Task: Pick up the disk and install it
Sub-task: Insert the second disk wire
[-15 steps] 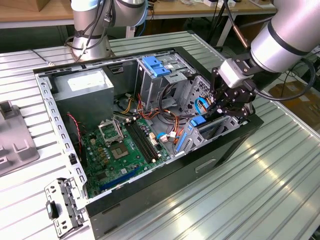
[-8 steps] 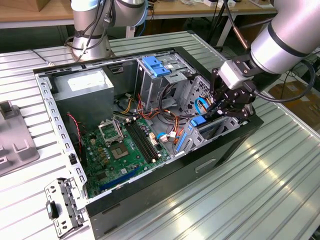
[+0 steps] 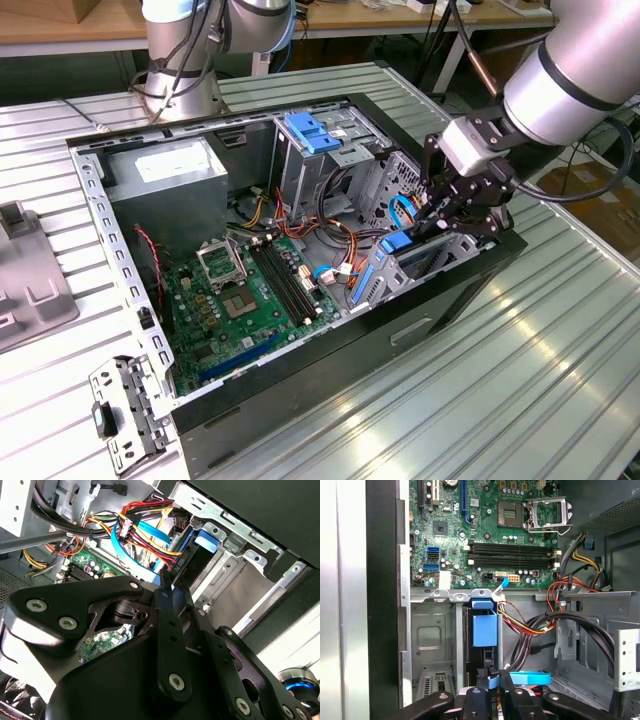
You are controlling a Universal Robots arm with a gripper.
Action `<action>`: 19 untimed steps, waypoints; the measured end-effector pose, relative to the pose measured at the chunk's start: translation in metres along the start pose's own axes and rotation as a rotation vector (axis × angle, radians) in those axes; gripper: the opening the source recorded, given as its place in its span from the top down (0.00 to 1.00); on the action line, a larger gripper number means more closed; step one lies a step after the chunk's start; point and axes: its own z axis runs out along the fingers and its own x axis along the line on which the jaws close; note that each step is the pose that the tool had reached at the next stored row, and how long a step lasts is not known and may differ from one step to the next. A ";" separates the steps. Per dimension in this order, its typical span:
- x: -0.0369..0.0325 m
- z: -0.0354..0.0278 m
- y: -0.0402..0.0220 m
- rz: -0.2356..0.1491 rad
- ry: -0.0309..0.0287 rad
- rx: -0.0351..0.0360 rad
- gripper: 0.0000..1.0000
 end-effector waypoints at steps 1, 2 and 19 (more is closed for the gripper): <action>-0.0005 -0.0025 0.0000 0.000 -0.0002 0.0000 0.76; -0.0011 -0.0050 0.0000 0.000 -0.0005 0.0000 0.76; -0.0034 -0.0141 -0.0016 0.001 -0.0144 -0.0061 0.89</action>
